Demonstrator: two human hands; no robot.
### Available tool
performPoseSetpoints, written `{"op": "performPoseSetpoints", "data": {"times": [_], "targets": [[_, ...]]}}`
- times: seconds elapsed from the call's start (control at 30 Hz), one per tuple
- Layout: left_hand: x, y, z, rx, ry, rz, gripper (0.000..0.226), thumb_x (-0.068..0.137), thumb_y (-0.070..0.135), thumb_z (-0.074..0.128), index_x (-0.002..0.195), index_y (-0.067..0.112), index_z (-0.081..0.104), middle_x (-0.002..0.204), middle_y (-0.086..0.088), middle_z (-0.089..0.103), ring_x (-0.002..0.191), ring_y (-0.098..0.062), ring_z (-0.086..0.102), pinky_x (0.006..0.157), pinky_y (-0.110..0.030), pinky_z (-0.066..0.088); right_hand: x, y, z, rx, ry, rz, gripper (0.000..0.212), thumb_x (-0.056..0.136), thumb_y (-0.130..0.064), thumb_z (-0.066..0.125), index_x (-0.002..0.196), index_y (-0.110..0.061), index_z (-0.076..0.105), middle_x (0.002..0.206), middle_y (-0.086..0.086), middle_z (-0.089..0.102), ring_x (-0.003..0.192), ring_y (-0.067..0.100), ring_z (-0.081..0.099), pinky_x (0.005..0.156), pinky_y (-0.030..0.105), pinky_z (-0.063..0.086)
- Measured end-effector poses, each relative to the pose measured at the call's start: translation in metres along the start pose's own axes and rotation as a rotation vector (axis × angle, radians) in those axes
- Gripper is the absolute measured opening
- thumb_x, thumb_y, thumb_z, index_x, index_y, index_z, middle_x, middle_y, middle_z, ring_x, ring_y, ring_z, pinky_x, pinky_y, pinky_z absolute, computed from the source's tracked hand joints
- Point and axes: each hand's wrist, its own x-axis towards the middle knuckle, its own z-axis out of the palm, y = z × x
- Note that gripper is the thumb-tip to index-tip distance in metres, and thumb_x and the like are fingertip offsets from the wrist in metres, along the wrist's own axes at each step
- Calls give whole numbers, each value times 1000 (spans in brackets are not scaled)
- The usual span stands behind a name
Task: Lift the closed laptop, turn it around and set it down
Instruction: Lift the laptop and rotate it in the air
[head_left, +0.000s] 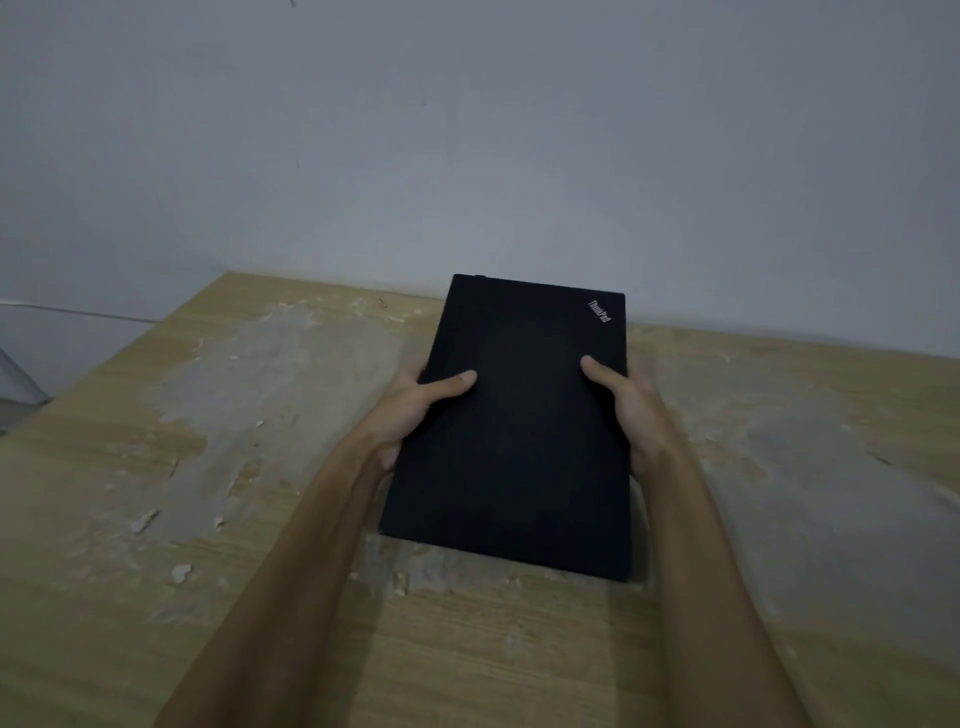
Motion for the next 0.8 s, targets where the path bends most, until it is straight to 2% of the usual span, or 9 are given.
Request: {"op": "performPoseSetpoints", "data": {"times": [0.17, 0.23, 0.3, 0.37, 0.43, 0.5, 0.57, 0.67, 0.8], "targets": [[-4, 2, 4, -130, -105, -128, 48, 92, 35, 75, 130, 6, 73, 129, -21, 75, 108, -36, 76, 86, -46, 63, 2, -7, -8, 108, 123, -49, 31, 89, -29, 75, 113, -10, 78, 105, 10, 82, 93, 29, 79, 67, 37, 64], [-3, 1, -2, -162, -88, -87, 47, 92, 42, 73, 125, 9, 77, 124, -15, 77, 106, -32, 77, 84, -41, 62, 2, -8, -7, 142, 196, -98, 30, 89, -30, 74, 113, -12, 78, 104, 7, 83, 92, 27, 80, 69, 37, 64], [-2, -2, -8, -238, -16, -4, 47, 97, 44, 65, 126, 9, 76, 113, -7, 80, 99, -25, 76, 75, -33, 62, 3, -7, -5, 177, 286, -151, 31, 89, -30, 74, 115, -13, 77, 105, 4, 82, 94, 26, 79, 76, 40, 64], [-1, -4, -7, -298, 14, 49, 40, 99, 44, 60, 118, 15, 80, 106, -2, 81, 96, -19, 76, 74, -31, 62, 3, -6, -1, 228, 364, -197, 27, 89, -30, 74, 113, -17, 76, 105, 0, 82, 97, 24, 78, 80, 42, 64], [1, -8, 1, -292, 43, 80, 30, 99, 37, 64, 116, 18, 80, 111, 0, 82, 108, -20, 75, 84, -33, 62, 1, -4, 7, 274, 443, -240, 25, 90, -29, 73, 113, -21, 74, 103, -5, 82, 96, 19, 78, 81, 40, 64], [3, -13, 17, -271, 80, 73, 38, 93, 29, 74, 129, 16, 72, 120, -2, 81, 118, -25, 73, 89, -37, 62, 0, 0, 20, 329, 493, -288, 31, 93, -27, 70, 123, -21, 70, 111, -5, 79, 97, 14, 77, 82, 37, 64], [1, -19, 32, -297, 76, 4, 53, 86, 28, 81, 136, 16, 66, 123, -5, 80, 113, -26, 76, 83, -39, 65, 0, 2, 32, 373, 519, -334, 37, 96, -24, 67, 132, -17, 64, 117, -5, 75, 95, 8, 76, 79, 29, 63], [-1, -23, 41, -368, 59, -52, 59, 83, 31, 84, 137, 15, 66, 124, -7, 79, 109, -26, 77, 78, -40, 65, 0, 4, 39, 396, 510, -371, 44, 99, -22, 64, 142, -13, 56, 119, -6, 72, 92, 0, 75, 72, 19, 60], [0, -17, 33, -441, 33, -30, 54, 83, 28, 81, 133, 12, 68, 123, -10, 79, 106, -30, 78, 79, -43, 65, -3, 3, 36, 322, 391, -339, 46, 97, -29, 68, 141, -20, 57, 128, -5, 71, 109, 9, 72, 95, 37, 60]]}}
